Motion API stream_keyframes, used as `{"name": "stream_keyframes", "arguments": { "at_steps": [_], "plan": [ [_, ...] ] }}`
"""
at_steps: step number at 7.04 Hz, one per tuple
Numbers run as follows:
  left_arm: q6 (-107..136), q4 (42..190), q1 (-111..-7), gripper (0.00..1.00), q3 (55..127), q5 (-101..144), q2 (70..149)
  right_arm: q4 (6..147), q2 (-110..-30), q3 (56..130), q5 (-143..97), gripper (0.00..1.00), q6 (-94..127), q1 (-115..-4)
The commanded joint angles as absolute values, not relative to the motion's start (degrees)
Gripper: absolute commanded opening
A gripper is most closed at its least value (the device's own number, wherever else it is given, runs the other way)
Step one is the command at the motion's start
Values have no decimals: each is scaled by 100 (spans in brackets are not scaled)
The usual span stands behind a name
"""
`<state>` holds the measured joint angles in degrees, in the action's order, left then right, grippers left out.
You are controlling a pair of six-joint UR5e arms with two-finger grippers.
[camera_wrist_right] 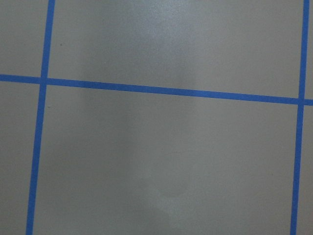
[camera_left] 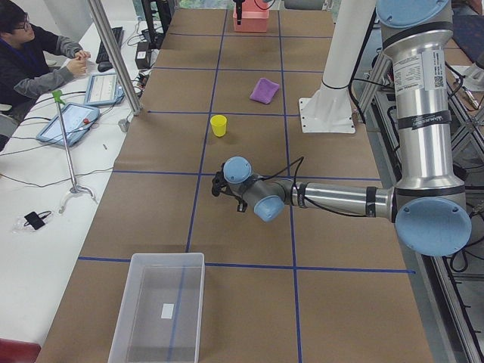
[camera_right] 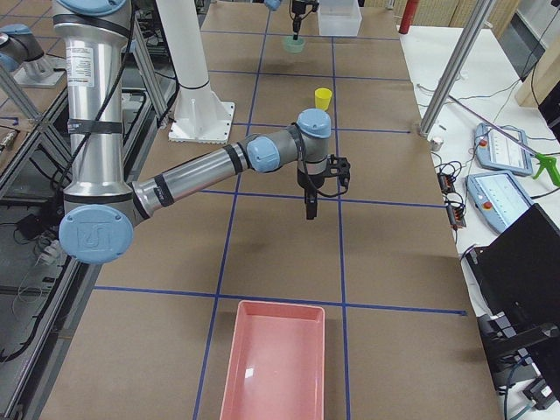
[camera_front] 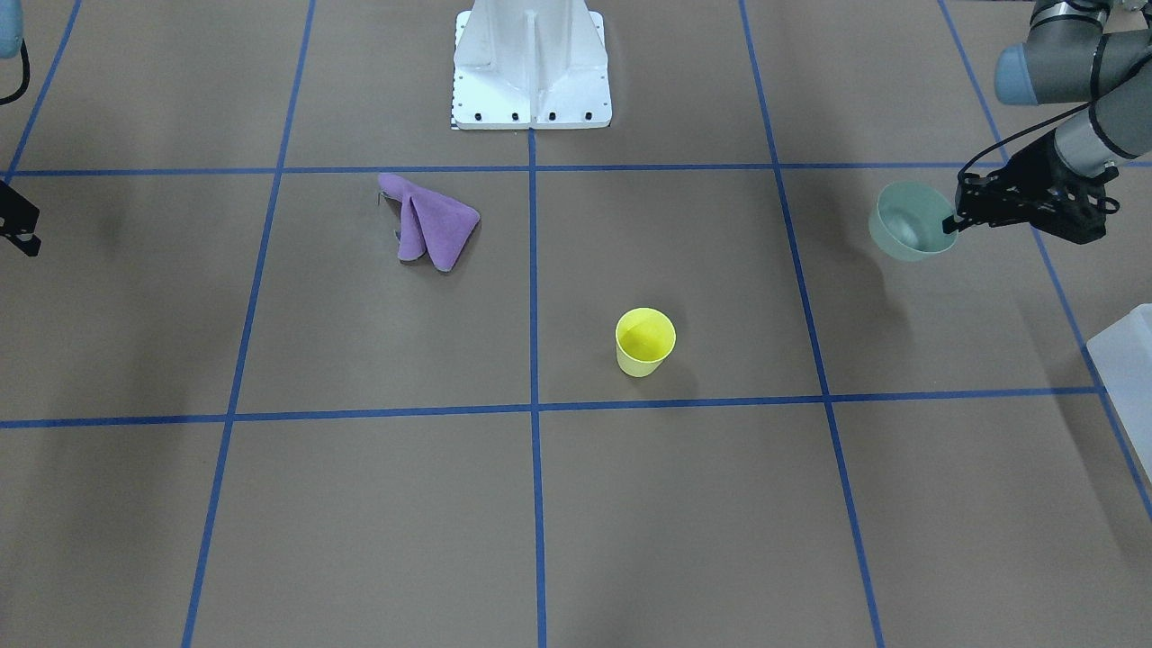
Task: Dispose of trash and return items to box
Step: 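Lift the green bowl with the left gripper into the clear bin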
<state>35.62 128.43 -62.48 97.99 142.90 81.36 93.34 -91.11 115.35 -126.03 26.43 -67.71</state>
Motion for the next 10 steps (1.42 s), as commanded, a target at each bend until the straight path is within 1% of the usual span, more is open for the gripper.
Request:
{"name": "stream_keyframes", "arguments": {
  "at_steps": [1, 2, 4, 5, 6, 7, 8, 9, 10],
  "plan": [
    [3342, 12063, -6782, 0, 9782, 14335, 8663, 9334, -9105, 11523, -12604, 100, 2637, -6768],
    [2513, 11406, -7159, 0, 9713, 14222, 8884, 9334, -9105, 11496, -12604, 100, 2637, -6768],
    [729, 9632, -8081, 0, 9398, 14168, 9734, 9334, -9105, 11496, -12604, 100, 2637, -6759],
    [-141, 9276, -8512, 0, 8891, 13803, 10156, 9334, -9105, 11496, -12604, 100, 2637, -6759],
    [-898, 9194, -8830, 0, 8103, 13573, 10604, 9325, -9097, 11479, -12604, 100, 2637, -6750],
    [-1680, 9272, -9111, 0, 7068, 13544, 11035, 9334, -9097, 11479, -12604, 100, 2637, -6741],
    [-2262, 9368, -9288, 0, 6266, 13527, 11352, 9325, -9062, 11461, -12604, 100, 2637, -6733],
    [-2311, 10030, -9299, 0, 5684, 13361, 11373, 9325, -9053, 11444, -12595, 100, 2637, -6732],
    [-2259, 10846, -9273, 0, 4842, 13246, 11504, 9334, -9027, 11409, -12595, 100, 2637, -6732]
  ]
}}
